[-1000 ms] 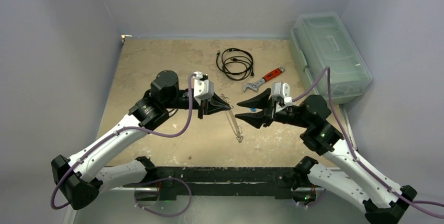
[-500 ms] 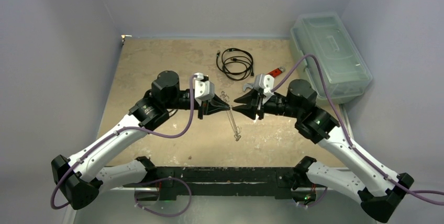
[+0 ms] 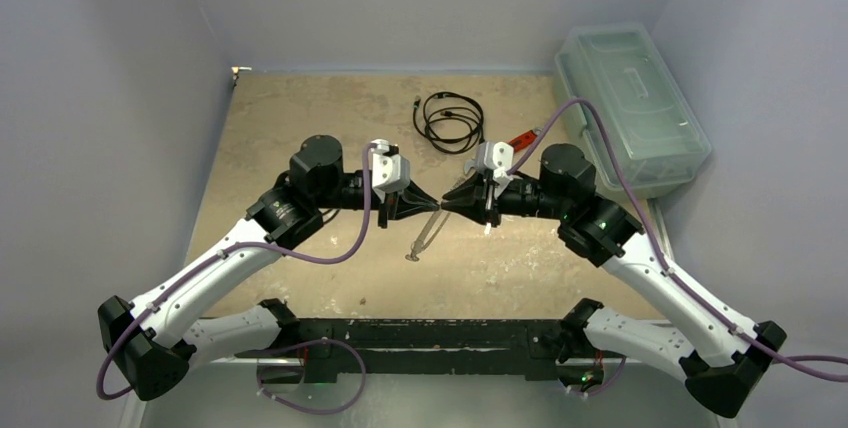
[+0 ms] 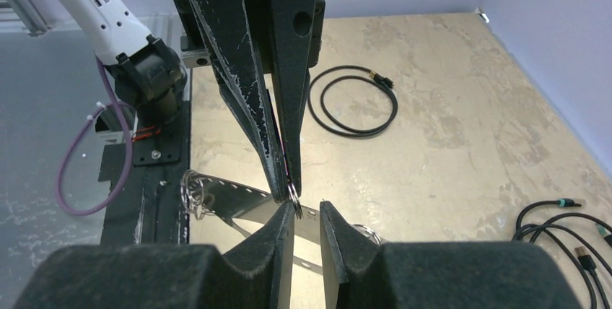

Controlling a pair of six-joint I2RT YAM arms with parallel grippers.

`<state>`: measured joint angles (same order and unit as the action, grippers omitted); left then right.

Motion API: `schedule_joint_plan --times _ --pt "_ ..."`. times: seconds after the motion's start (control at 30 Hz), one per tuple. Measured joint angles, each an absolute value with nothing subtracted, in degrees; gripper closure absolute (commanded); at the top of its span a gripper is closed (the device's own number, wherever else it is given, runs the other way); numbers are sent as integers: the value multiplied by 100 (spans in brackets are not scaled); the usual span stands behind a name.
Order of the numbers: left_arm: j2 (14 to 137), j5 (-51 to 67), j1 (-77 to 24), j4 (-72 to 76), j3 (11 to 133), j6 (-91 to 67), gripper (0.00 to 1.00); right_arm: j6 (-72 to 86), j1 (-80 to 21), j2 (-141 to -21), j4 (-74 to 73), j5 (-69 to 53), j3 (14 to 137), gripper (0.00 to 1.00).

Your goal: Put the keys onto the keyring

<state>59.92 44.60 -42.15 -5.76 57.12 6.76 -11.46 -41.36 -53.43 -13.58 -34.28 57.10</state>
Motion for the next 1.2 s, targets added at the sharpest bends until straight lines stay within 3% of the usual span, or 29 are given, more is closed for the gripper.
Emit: schedule_joint_plan --times 0.4,0.57,0.6,0.77,0.87,1.0,1.2 --pt "5992 4451 -4213 -701 5712 692 100 -1232 -4136 -5474 -1446 -3723 5741 100" --pt "5992 4451 -4213 -722 5712 690 100 -1227 -4132 -5489 -1452 -3850 5741 100" --pt "5992 4445 -4213 -722 5712 687 96 -1221 -4130 -5487 -1437 -3850 5734 100" --pt "5992 4276 -4213 -731 5712 661 59 -1094 -4130 -5380 -985 -3852 5408 100" --pt "5979 4143 -4215 -696 5712 661 48 -952 -4132 -5269 -650 -3857 5129 100" --pt "5854 3916 -4215 -690 5712 650 45 -784 -4136 -5124 -202 -3850 4882 100" --pt "5343 3618 -4215 -445 5673 541 55 -545 -4136 -4777 412 -3815 4635 100"
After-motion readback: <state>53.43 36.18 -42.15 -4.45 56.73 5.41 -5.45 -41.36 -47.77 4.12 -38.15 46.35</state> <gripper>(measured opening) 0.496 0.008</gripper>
